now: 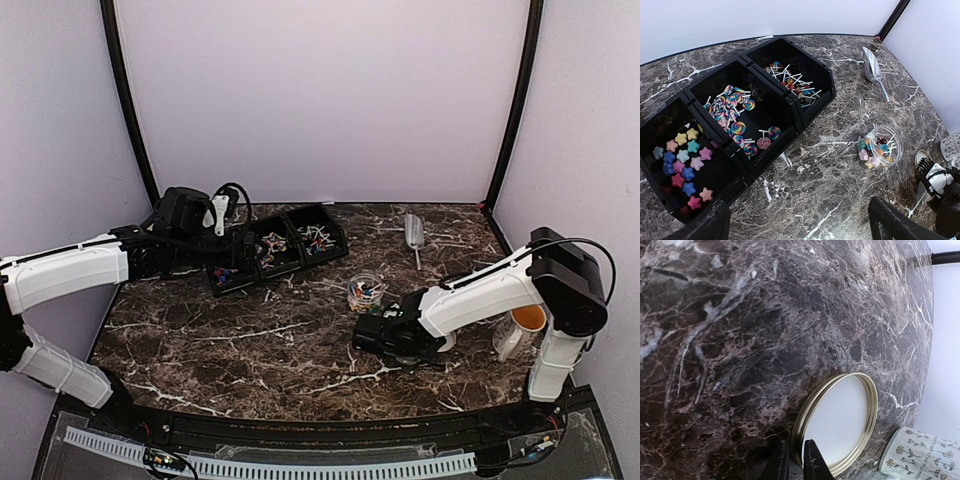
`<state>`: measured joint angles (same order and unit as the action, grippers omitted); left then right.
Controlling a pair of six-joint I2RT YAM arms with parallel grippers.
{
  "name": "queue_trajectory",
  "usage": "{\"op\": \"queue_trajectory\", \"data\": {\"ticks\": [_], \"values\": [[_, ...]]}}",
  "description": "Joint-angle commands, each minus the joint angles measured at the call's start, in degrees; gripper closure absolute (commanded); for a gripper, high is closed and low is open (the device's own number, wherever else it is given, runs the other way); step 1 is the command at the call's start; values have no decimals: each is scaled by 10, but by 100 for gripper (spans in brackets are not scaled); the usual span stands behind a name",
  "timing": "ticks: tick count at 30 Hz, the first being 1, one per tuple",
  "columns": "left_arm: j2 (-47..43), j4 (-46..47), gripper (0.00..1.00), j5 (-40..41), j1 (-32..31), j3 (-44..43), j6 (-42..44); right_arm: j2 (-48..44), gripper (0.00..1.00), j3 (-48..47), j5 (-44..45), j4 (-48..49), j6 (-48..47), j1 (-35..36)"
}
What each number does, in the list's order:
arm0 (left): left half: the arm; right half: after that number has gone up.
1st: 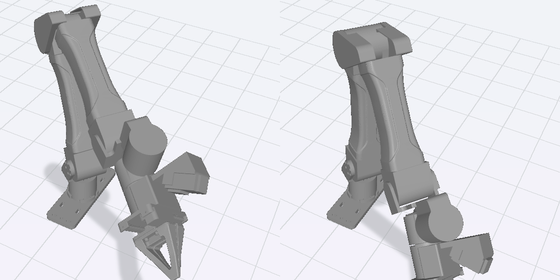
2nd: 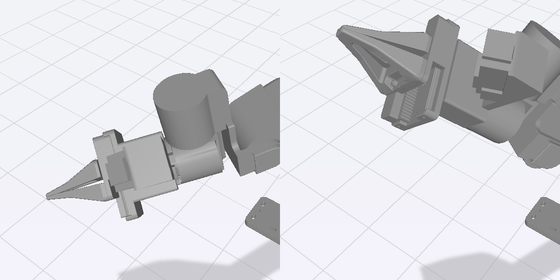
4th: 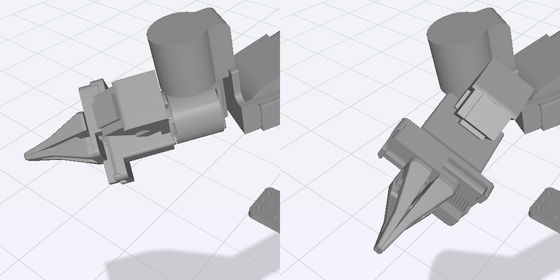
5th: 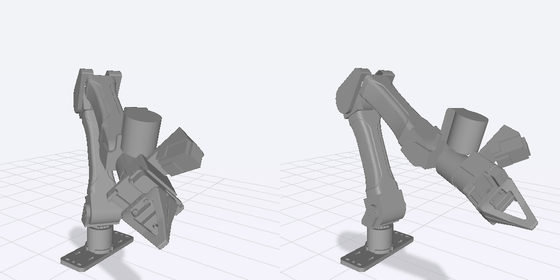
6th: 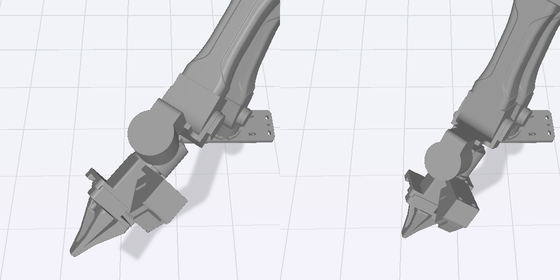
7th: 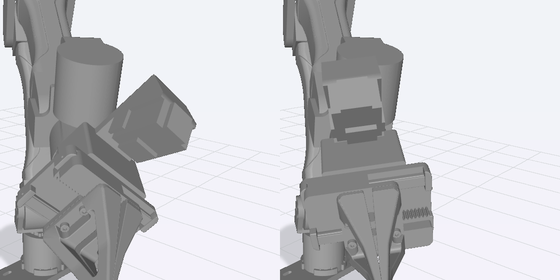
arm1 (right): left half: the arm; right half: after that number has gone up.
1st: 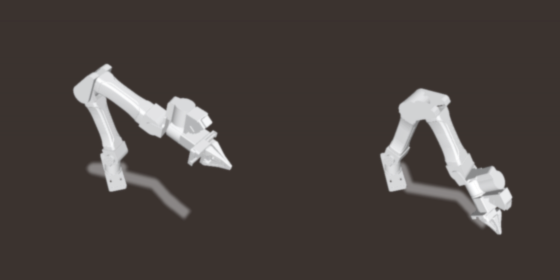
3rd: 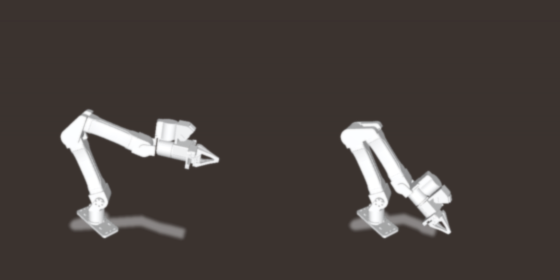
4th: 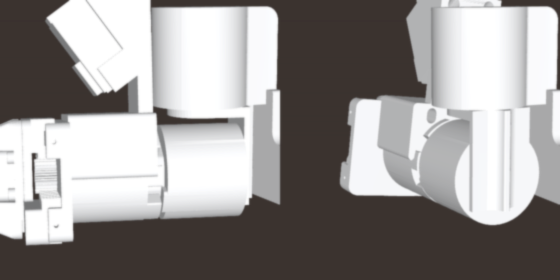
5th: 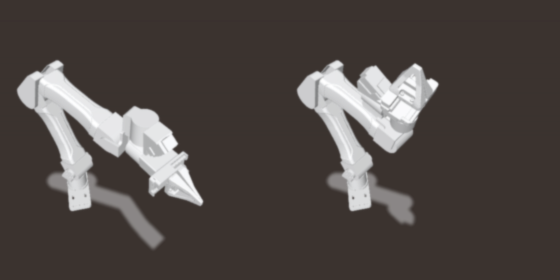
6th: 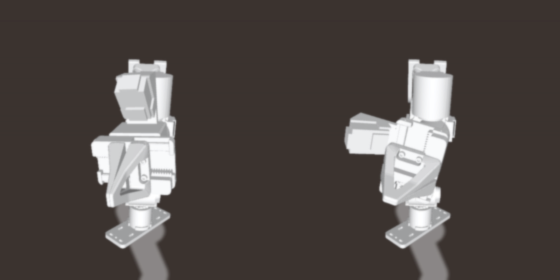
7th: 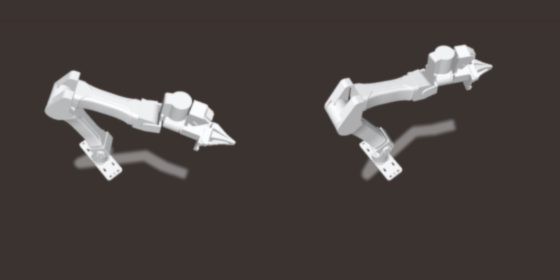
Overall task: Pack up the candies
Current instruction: Pick up the bottle lid from the center of the board.
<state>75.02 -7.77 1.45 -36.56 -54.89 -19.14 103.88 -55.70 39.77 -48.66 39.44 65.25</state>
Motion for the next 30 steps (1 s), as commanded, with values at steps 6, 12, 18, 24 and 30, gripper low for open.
{"op": "queue_trajectory", "data": {"ticks": [6,12,18,24,30], "values": [[-1,13,1,-7,0,13,-7,33,91,-12,15,-30,14,15],[-1,12,1,-8,0,12,-6,45,97,-31,36,-43,15,27],[0,13,1,-10,1,14,-5,35,98,-45,32,-34,-5,33],[-3,4,1,-14,0,6,6,-35,98,-62,-50,46,-74,36],[-11,-31,1,-41,0,-27,77,-102,98,-87,-203,134,-143,29]]}}
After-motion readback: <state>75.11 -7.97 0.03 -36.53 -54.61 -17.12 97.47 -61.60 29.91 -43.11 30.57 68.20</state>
